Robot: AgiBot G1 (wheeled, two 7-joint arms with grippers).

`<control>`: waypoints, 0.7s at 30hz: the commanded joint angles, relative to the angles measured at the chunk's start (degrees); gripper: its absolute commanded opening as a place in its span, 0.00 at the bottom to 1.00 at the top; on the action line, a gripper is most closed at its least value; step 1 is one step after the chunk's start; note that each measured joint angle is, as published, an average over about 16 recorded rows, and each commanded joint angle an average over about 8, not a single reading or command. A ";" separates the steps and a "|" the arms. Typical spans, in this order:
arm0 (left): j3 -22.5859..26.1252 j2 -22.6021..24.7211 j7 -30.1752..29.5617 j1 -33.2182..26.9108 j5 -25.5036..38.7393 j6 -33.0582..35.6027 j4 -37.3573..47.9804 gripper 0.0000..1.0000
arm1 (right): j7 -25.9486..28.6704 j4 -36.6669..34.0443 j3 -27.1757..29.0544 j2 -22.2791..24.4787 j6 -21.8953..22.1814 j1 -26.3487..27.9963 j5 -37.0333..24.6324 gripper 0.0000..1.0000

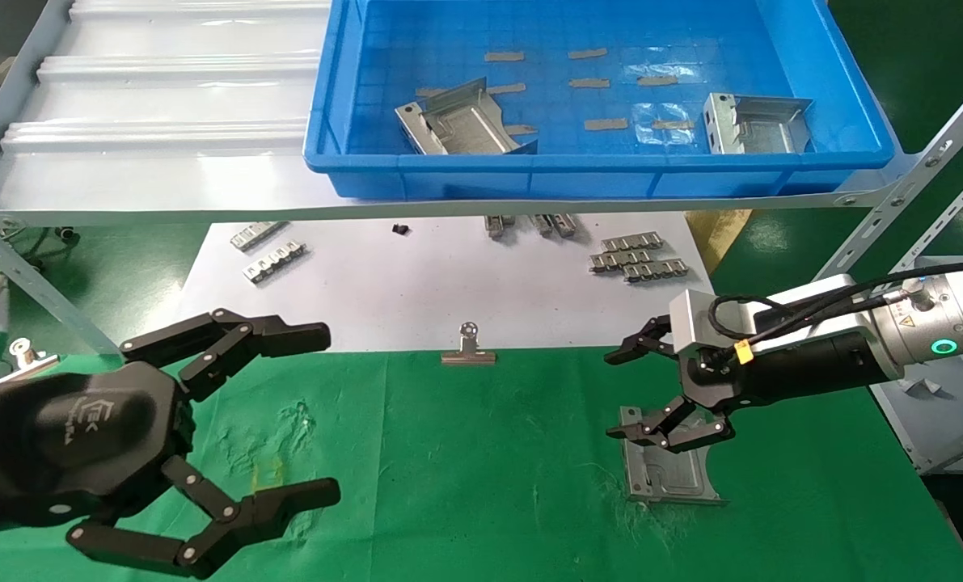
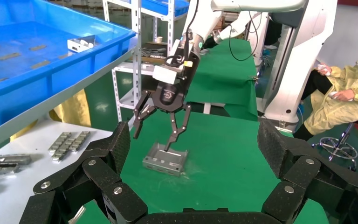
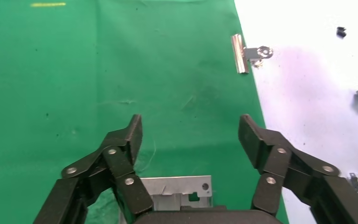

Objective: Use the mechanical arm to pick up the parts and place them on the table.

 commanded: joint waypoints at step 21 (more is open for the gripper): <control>0.00 0.00 0.00 0.00 0.00 0.00 0.00 1.00 | 8.02 14.65 12.19 5.28 1.14 -9.58 2.41 1.00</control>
